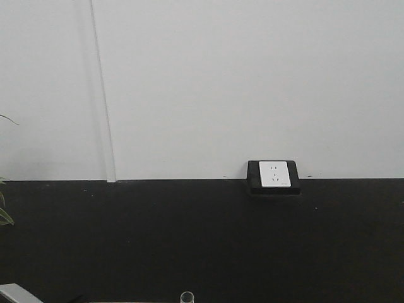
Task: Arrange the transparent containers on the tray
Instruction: 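Lift the clear tube up out of the rack with the left gripper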
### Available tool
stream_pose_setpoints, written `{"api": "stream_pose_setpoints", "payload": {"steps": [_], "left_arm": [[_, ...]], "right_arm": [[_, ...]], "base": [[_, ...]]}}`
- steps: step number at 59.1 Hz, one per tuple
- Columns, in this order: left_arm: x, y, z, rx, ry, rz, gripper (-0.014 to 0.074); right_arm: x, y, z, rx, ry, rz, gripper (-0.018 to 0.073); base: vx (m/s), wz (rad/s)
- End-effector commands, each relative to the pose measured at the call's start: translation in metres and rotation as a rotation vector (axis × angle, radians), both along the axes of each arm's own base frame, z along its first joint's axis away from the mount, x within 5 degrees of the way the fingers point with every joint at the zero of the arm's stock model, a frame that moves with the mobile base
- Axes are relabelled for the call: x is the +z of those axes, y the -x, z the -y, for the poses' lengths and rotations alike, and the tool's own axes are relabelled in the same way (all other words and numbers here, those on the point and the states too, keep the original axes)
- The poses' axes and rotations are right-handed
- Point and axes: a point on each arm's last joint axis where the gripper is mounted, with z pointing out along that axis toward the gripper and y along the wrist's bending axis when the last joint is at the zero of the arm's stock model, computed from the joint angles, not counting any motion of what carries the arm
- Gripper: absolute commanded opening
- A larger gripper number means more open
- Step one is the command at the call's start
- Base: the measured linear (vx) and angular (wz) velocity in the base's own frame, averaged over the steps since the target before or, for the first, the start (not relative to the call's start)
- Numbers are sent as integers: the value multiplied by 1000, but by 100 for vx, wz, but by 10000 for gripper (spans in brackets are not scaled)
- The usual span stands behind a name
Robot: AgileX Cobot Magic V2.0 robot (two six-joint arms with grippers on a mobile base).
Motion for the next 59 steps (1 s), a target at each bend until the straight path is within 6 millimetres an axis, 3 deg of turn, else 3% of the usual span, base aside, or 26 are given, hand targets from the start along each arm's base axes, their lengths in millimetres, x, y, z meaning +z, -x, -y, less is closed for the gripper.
{"api": "stream_pose_setpoints", "payload": {"steps": [1, 35, 59], "left_arm": [[17, -5, 3, -4, 57, 112, 406], [20, -4, 3, 0, 75, 115, 104], [43, 6, -1, 11, 77, 161, 48]], "right_arm": [[17, -3, -1, 13, 16, 101, 523], [17, -3, -1, 13, 16, 101, 523], [17, -3, -1, 14, 17, 102, 523]], "base": [[0, 0], [0, 0], [0, 0]]}}
